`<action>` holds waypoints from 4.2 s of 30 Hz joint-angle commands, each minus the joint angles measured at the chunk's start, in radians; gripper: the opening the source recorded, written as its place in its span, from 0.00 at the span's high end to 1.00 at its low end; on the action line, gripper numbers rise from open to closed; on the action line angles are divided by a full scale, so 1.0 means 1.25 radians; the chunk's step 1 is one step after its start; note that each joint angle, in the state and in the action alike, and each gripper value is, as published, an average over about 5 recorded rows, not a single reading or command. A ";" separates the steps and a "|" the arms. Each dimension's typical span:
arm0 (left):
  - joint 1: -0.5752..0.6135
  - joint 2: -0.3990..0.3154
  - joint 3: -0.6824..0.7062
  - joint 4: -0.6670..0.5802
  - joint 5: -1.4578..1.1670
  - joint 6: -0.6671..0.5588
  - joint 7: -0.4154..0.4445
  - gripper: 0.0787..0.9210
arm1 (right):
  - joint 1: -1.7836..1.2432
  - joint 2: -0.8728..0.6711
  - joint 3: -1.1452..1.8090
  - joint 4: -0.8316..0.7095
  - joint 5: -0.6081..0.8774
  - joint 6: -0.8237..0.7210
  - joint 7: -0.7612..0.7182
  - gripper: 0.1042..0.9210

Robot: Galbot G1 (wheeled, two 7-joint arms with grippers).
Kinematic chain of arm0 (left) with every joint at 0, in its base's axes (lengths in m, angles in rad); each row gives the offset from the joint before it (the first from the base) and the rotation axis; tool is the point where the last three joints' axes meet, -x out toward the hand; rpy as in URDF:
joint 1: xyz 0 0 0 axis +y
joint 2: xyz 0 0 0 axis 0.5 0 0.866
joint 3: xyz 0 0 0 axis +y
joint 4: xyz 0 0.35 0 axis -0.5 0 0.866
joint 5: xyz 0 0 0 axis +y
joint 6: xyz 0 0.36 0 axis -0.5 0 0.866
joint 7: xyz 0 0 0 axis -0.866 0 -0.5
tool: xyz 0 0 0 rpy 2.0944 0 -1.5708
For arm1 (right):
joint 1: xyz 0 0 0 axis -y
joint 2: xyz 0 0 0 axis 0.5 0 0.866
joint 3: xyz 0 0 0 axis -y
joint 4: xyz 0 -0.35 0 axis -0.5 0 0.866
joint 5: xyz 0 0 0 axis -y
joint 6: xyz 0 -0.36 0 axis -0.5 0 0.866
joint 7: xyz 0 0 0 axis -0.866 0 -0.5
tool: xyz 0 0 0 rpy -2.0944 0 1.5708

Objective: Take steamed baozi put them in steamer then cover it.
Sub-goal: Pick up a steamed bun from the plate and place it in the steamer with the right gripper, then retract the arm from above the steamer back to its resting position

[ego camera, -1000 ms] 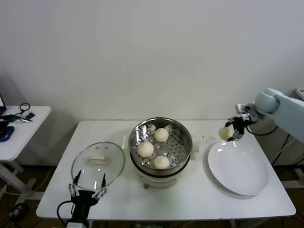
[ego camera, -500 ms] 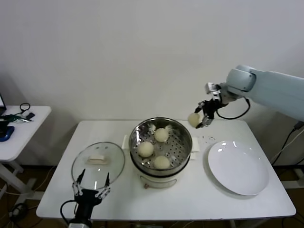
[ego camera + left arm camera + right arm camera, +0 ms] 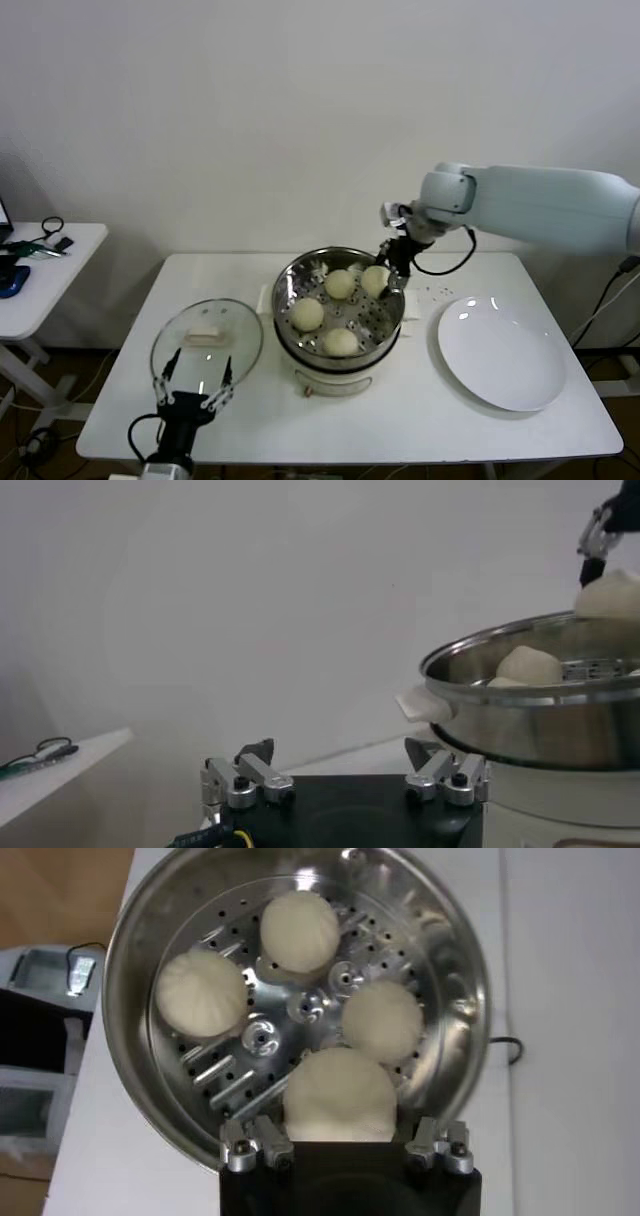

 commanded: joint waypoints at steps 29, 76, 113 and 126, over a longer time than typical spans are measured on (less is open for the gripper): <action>-0.045 0.006 0.006 0.022 -0.002 0.015 -0.003 0.12 | -0.024 0.045 0.003 -0.031 0.009 -0.005 -0.018 0.12; -0.096 -0.012 -0.021 0.040 0.147 0.020 -0.052 0.12 | -1.285 -0.367 1.382 0.249 -0.158 0.400 0.653 0.12; -0.147 0.073 0.053 0.230 1.032 0.129 -0.064 0.12 | -1.741 -0.053 1.851 0.323 -0.279 0.285 0.560 0.12; -0.339 0.091 0.040 0.460 1.079 0.083 -0.076 0.12 | -1.721 -0.055 1.834 0.311 -0.322 0.278 0.553 0.12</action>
